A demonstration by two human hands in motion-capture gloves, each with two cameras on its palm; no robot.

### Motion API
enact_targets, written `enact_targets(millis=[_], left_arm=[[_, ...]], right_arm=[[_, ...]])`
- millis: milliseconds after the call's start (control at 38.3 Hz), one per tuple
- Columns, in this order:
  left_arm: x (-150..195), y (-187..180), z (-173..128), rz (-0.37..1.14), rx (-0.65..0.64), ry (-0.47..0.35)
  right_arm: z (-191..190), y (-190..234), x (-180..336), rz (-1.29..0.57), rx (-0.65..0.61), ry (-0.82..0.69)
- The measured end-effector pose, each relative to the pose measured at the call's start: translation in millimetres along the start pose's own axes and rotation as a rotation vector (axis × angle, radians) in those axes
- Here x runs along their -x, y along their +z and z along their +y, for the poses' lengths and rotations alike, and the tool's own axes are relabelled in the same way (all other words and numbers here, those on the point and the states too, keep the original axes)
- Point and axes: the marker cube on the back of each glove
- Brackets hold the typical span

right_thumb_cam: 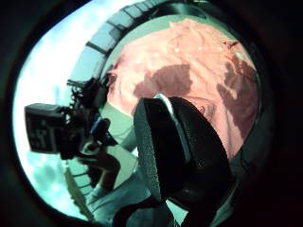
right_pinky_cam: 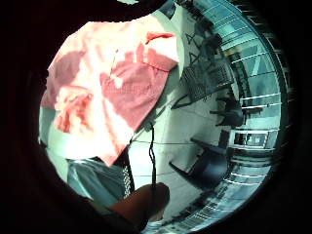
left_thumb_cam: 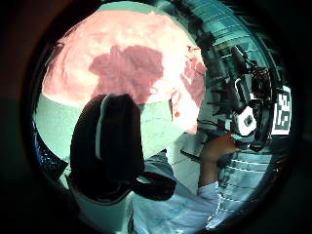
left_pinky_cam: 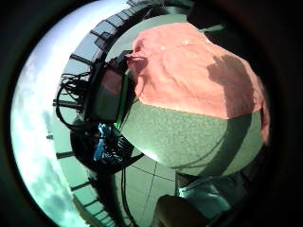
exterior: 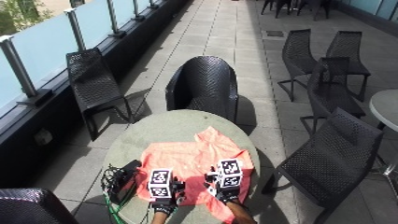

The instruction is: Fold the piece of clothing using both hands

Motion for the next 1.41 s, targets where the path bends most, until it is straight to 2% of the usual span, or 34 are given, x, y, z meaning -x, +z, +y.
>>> enact_targets(millis=[654,784,889,1046,1202,1255,1307,1412], left_arm=[[8.6,-21.1,4.0,0.011,-0.012,-0.002],[16.4,-14.8,2.1,0.018,-0.011,-0.008],[29.3,2.2,-3.3,0.006,0.024,-0.019],[54.3,56.8,-21.4,0.016,0.163,-0.017],[68.3,108.9,-32.9,-0.006,0.271,-0.008],[69.0,113.5,-32.7,-0.008,0.251,-0.003],[69.4,113.2,-32.5,0.004,0.185,0.009],[79.3,121.3,-48.3,-0.044,-0.075,0.021]], right_arm=[[5.2,-7.8,9.9,0.036,0.006,-0.023],[3.0,3.2,4.3,0.066,0.013,-0.03],[3.0,24.3,-4.2,0.053,0.06,-0.033],[8.8,64.2,-12.9,-0.028,0.214,-0.064],[7.2,111.6,-23.6,-0.011,0.351,-0.054],[2.5,125.6,-29.4,-0.027,0.348,-0.036],[-2.8,130.5,-35.8,-0.072,0.291,-0.007],[-18.0,128.2,-51.3,-0.104,0.064,0.03]])
